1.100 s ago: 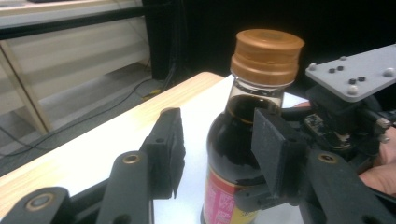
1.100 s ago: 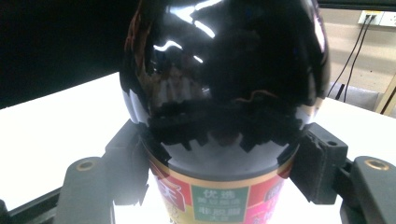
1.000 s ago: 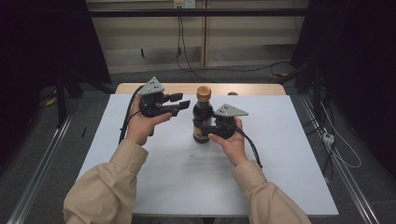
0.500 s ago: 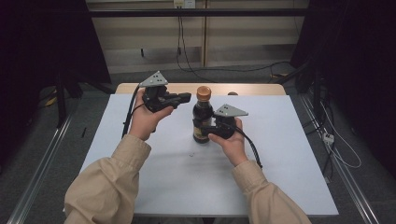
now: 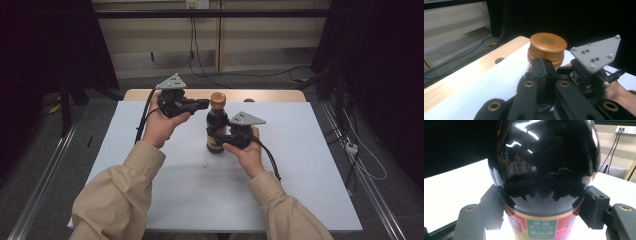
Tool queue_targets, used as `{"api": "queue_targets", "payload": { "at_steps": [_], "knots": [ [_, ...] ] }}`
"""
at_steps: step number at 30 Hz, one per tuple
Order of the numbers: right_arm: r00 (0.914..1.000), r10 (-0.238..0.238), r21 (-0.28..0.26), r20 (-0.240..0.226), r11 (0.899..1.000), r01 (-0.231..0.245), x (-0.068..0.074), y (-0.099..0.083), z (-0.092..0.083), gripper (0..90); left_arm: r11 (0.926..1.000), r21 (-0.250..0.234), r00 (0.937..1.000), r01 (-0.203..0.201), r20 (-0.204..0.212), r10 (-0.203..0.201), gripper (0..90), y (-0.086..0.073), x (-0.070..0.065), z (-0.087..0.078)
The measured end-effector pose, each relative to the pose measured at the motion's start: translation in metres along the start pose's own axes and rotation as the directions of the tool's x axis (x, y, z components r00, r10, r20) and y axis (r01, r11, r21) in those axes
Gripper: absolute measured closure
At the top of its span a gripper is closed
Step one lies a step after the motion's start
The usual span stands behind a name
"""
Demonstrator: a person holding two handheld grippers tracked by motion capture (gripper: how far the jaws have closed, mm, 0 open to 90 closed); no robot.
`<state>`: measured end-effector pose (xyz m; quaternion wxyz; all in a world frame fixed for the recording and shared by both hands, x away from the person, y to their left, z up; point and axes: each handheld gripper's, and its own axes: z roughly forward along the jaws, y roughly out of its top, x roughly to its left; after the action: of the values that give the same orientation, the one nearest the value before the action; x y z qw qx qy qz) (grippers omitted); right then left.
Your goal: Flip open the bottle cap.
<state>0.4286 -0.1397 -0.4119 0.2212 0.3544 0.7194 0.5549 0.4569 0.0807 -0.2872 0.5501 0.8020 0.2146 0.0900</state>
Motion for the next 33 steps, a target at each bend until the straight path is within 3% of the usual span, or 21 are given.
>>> {"api": "queue_targets", "payload": {
  "at_steps": [9, 14, 17, 21, 23, 25, 30, 33],
  "knots": [
    [1.0000, 0.001, 0.000, 0.004, 1.000, -0.001, 0.000, 0.000, 0.000, 30.9, 0.9996, 0.025, 0.9999, 0.013, 0.006, -0.014, 90.0, 0.006, 0.000, 0.001],
    [0.9999, 0.005, 0.002, 0.009, 1.000, -0.005, 0.001, 0.000, 0.000, 31.5, 0.9992, 0.038, 1.0000, -0.008, -0.003, 0.008, 90.0, 0.010, -0.002, 0.002],
    [0.9998, 0.009, 0.003, 0.019, 1.000, -0.009, 0.001, 0.000, 0.001, 31.7, 0.9989, 0.047, 0.9990, 0.004, 0.044, -0.006, 90.0, 0.011, -0.002, 0.002],
    [0.9996, 0.009, -0.006, 0.025, 1.000, -0.009, 0.003, 0.000, 0.003, 31.8, 0.9967, 0.081, 0.9975, -0.002, 0.071, -0.004, 90.0, 0.014, -0.014, 0.014],
    [0.9991, -0.030, 0.002, 0.029, 1.000, 0.030, 0.008, 0.001, 0.005, 31.7, 0.9987, 0.052, 0.9976, -0.001, 0.068, -0.002, 90.0, 0.018, -0.022, 0.020],
    [0.9985, -0.043, 0.007, 0.034, 0.999, 0.043, 0.011, 0.002, 0.006, 31.5, 0.9974, 0.070, 0.9986, -0.016, 0.051, 0.013, 90.0, 0.023, -0.027, 0.024],
    [0.9997, 0.003, 0.002, 0.025, 1.000, -0.003, 0.003, 0.000, 0.001, 31.5, 0.9958, 0.091, 0.9983, -0.005, 0.058, 0.000, 90.0, 0.019, -0.025, 0.020],
    [0.9996, -0.002, 0.002, 0.029, 1.000, 0.002, 0.005, 0.000, 0.002, 31.4, 0.9946, 0.104, 0.9993, 0.003, 0.038, -0.007, 90.0, 0.015, -0.021, 0.012]
  ]
}}
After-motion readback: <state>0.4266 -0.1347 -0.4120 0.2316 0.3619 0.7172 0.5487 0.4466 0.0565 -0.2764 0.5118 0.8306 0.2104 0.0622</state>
